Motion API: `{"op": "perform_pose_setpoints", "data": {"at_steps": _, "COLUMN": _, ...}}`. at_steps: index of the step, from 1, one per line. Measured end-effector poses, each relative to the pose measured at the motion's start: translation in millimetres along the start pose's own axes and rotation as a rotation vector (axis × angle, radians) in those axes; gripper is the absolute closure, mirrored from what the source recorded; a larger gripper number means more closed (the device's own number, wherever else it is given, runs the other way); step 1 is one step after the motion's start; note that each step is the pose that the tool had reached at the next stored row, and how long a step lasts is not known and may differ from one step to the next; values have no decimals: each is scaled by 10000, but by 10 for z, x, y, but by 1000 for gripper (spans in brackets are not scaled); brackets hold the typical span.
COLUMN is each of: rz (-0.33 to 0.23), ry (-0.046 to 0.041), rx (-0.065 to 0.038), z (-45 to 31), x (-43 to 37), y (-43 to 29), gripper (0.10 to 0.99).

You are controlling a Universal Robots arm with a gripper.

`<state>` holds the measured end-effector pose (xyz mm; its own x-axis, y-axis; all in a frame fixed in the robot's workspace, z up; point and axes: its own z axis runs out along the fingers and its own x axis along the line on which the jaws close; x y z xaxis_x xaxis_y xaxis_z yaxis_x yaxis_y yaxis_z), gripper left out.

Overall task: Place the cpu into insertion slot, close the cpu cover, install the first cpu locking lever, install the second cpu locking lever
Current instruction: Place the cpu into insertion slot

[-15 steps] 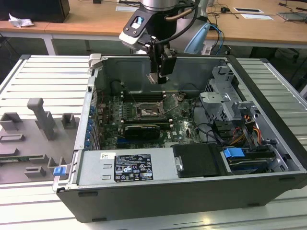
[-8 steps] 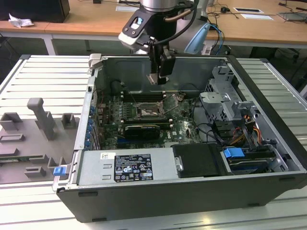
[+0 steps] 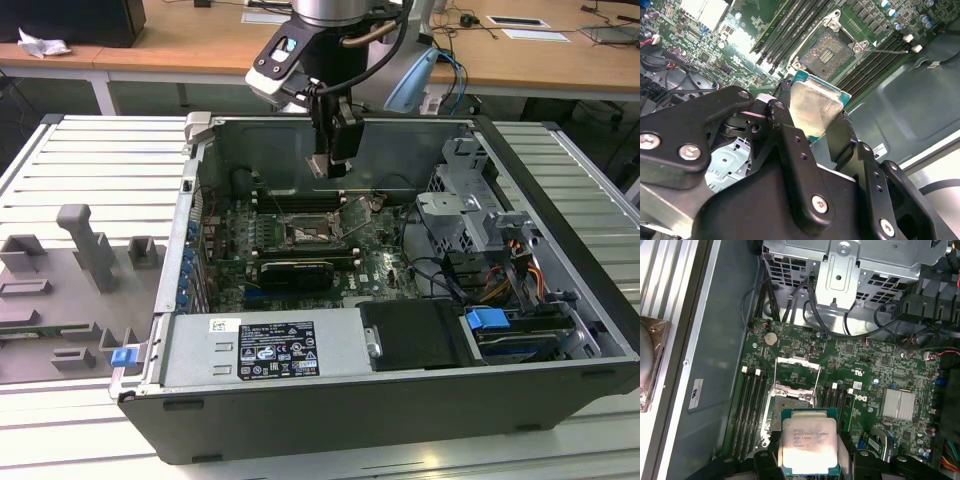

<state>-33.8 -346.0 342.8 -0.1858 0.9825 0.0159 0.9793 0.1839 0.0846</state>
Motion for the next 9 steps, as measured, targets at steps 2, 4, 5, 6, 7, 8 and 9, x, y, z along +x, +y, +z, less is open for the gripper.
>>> {"op": "perform_pose_setpoints", "data": {"at_steps": 2, "rz": 67, "ry": -5, "rx": -1, "z": 4, "x": 0, "y": 0, "gripper": 561}}
{"op": "perform_pose_setpoints", "data": {"at_steps": 4, "rz": 122, "ry": -11, "rx": -2, "z": 6, "x": 0, "y": -1, "gripper": 561}}
{"op": "perform_pose_setpoints", "data": {"at_steps": 5, "rz": 170, "ry": -16, "rx": -4, "z": 9, "x": 1, "y": -1, "gripper": 561}}
{"op": "perform_pose_setpoints", "data": {"at_steps": 6, "rz": 237, "ry": -24, "rx": -4, "z": 10, "x": 1, "y": -1, "gripper": 561}}
{"op": "perform_pose_setpoints", "data": {"at_steps": 7, "rz": 382, "ry": -39, "rx": -5, "z": 15, "x": 1, "y": -1, "gripper": 561}}
{"op": "perform_pose_setpoints", "data": {"at_steps": 8, "rz": 564, "ry": -55, "rx": -8, "z": 21, "x": 1, "y": -2, "gripper": 561}}
{"op": "perform_pose_setpoints", "data": {"at_steps": 9, "rz": 698, "ry": -67, "rx": -9, "z": 26, "x": 1, "y": -3, "gripper": 561}}
